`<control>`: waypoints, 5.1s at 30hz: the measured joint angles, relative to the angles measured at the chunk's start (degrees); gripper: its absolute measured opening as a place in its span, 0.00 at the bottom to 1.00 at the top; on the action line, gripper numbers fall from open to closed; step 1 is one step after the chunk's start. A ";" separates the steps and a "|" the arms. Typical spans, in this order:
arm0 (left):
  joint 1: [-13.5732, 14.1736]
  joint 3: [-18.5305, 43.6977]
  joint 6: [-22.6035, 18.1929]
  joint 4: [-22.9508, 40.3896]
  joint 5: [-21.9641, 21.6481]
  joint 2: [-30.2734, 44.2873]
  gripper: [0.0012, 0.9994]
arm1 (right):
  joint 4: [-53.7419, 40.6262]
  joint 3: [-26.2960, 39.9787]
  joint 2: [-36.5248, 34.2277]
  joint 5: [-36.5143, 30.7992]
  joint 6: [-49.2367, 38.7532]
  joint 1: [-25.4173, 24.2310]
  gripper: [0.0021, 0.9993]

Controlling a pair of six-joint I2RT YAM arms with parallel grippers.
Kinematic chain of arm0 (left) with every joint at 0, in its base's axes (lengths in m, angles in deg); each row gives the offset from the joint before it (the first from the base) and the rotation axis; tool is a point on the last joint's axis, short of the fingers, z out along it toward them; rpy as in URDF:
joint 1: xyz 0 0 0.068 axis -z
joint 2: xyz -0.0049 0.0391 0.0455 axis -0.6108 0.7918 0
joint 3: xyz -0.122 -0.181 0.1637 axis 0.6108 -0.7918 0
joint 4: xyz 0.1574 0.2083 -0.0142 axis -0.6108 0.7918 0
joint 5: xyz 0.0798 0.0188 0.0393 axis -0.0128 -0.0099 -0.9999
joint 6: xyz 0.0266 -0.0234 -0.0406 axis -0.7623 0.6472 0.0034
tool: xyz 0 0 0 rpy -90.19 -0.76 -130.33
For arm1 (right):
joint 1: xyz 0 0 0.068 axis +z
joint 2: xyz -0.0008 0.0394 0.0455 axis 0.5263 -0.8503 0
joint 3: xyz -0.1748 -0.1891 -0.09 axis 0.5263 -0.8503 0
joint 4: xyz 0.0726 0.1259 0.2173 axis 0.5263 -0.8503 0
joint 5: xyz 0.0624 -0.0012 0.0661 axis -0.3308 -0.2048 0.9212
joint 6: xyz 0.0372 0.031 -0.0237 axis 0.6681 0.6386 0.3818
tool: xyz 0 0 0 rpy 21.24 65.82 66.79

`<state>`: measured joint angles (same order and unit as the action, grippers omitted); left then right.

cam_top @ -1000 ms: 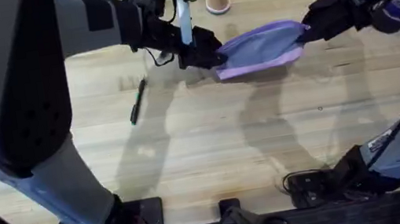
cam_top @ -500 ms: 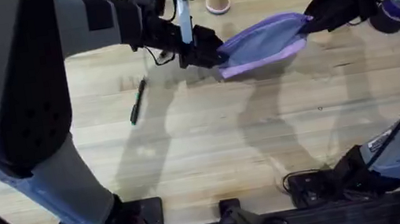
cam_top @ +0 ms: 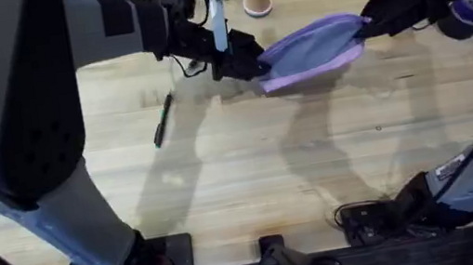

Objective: Unzip the bag, pick up the pens from the table one at a time and place them inside, then zip the bag closed.

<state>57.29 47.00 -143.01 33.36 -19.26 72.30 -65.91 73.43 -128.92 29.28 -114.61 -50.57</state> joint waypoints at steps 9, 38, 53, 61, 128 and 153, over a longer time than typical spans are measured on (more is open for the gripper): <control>0.44 0.27 0.00 -0.22 1.96 0.00 0.04 | -0.14 0.00 5.56 -0.02 0.00 0.04 0.03; 0.44 0.42 0.00 -0.17 1.67 0.00 0.04 | 0.59 -0.11 5.95 -0.44 0.00 0.26 0.03; -0.09 0.39 -0.01 0.70 -4.46 0.00 0.04 | 2.30 -0.09 0.58 2.06 0.03 1.06 0.99; -0.07 0.39 -0.02 0.70 -4.46 0.00 0.04 | 1.71 -0.09 0.57 2.62 0.04 1.07 1.00; -0.07 0.39 0.00 0.70 -4.33 0.00 0.04 | -3.67 -0.07 3.40 -1.79 -13.29 -19.31 1.00; -0.07 0.39 -0.02 0.70 -4.33 0.00 0.04 | -1.99 -0.07 -4.76 -3.69 -13.31 -10.25 1.00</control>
<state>57.22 47.39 -143.04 34.06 -23.59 72.30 -67.89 73.36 -133.68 25.59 -127.92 -60.82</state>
